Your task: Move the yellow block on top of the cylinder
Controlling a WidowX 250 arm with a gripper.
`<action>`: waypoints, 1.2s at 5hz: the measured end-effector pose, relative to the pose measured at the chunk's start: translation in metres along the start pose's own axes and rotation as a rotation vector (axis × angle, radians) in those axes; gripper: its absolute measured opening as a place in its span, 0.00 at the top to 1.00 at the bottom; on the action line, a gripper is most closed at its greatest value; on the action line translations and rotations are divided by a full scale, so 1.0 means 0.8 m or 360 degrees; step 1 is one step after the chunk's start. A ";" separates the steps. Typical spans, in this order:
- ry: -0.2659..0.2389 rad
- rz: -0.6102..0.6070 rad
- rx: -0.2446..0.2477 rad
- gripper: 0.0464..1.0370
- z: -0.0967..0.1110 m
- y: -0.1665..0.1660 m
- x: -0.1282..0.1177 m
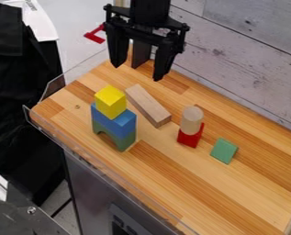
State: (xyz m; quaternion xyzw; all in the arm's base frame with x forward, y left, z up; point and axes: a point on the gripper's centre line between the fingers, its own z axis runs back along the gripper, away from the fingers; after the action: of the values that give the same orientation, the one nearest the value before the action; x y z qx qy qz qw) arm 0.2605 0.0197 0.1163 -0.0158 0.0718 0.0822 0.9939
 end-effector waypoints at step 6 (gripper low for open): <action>0.0078 0.0002 -0.0038 0.04 -0.038 0.049 -0.009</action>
State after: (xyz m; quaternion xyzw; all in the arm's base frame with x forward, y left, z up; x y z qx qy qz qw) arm 0.2430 0.0559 0.0866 -0.0296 0.0952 0.0832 0.9915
